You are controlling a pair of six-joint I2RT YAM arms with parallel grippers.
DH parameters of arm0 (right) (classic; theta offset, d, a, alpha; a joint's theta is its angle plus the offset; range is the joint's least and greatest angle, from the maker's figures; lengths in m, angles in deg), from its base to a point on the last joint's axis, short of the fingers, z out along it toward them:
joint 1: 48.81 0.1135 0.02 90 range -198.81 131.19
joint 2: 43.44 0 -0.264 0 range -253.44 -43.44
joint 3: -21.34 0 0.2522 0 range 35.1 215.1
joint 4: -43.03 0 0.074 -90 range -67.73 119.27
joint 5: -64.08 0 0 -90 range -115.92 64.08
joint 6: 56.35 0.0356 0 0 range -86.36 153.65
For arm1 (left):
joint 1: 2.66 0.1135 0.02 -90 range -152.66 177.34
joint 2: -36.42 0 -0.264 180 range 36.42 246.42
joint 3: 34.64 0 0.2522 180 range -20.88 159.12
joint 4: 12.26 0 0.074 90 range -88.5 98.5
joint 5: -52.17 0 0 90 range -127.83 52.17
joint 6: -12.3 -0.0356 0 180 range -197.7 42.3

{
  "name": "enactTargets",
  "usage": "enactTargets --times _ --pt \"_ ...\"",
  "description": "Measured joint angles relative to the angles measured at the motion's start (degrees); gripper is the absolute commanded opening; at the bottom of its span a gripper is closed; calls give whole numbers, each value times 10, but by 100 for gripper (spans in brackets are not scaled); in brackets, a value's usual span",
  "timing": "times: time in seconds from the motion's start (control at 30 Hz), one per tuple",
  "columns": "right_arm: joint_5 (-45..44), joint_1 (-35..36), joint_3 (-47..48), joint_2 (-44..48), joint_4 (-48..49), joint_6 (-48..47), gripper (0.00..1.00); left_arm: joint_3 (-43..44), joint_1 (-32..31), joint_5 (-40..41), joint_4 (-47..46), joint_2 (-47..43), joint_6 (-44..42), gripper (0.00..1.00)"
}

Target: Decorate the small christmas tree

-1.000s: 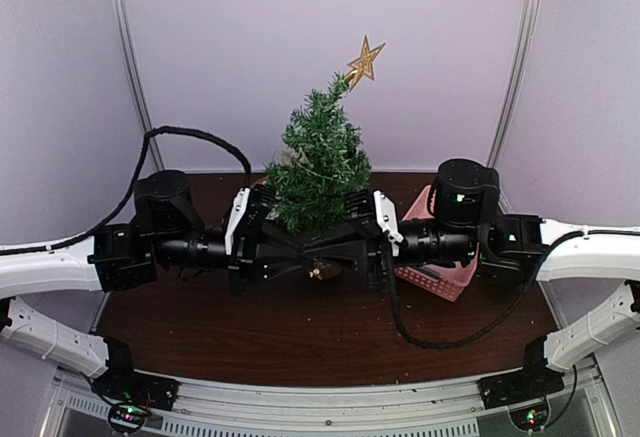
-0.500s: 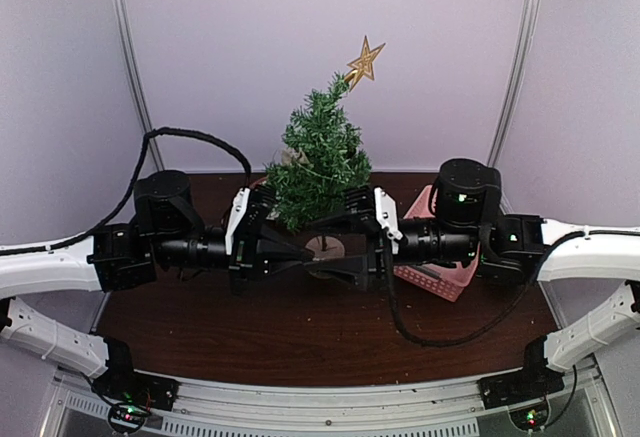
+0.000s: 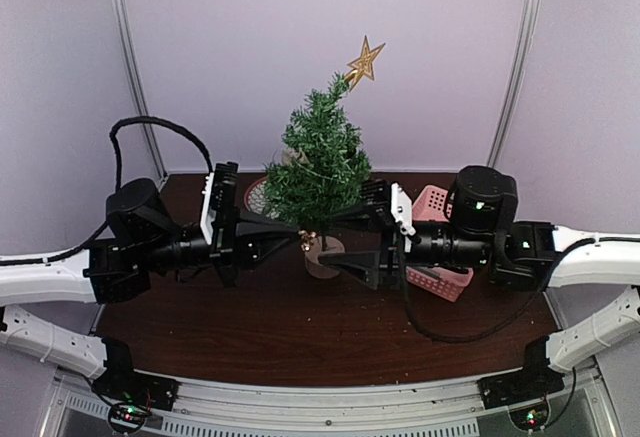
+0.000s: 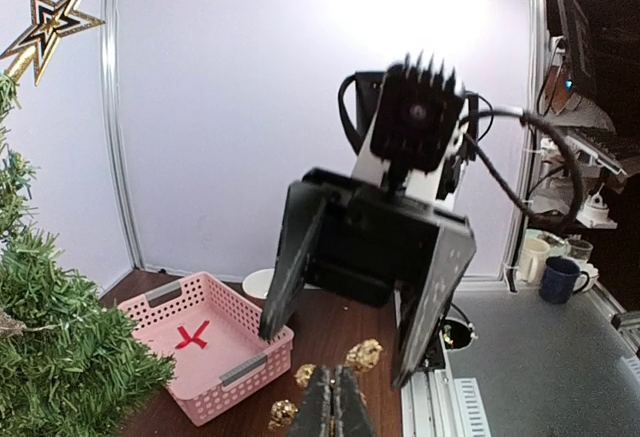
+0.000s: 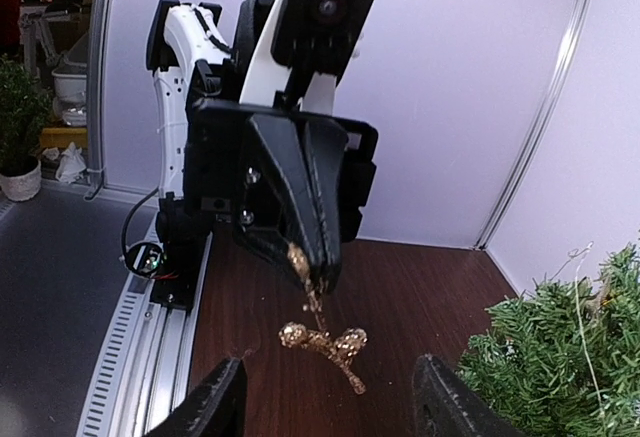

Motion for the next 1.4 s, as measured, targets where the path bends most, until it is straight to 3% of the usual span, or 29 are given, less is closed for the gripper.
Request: enactTargets --times 0.4,0.7,0.8,0.97,1.0,1.1,1.17,1.4 --pt "30 0 0 -30 -8 -18 39 -6 0 -29 -107 19 75 0" --pt "31 0 4 -35 -7 -21 42 -6 0 -46 -118 36 92 0" --pt "29 0 4 -38 -7 -21 30 -6 0 -49 -118 38 95 0" --pt "25 0 4 -39 -6 -22 1 -6 0 -51 -120 38 97 0" --pt "24 0 4 -39 -6 -22 0 -6 0 -51 -120 38 97 2" --pt "20 0 5 -39 -8 -25 0 -6 0 -43 -112 35 96 31" --pt "14 0 6 -39 -14 -28 0 -5 0 -36 -86 26 86 41" --pt "-24 0 22 -37 -87 -29 0 37 -1 -5 126 -58 8 46"
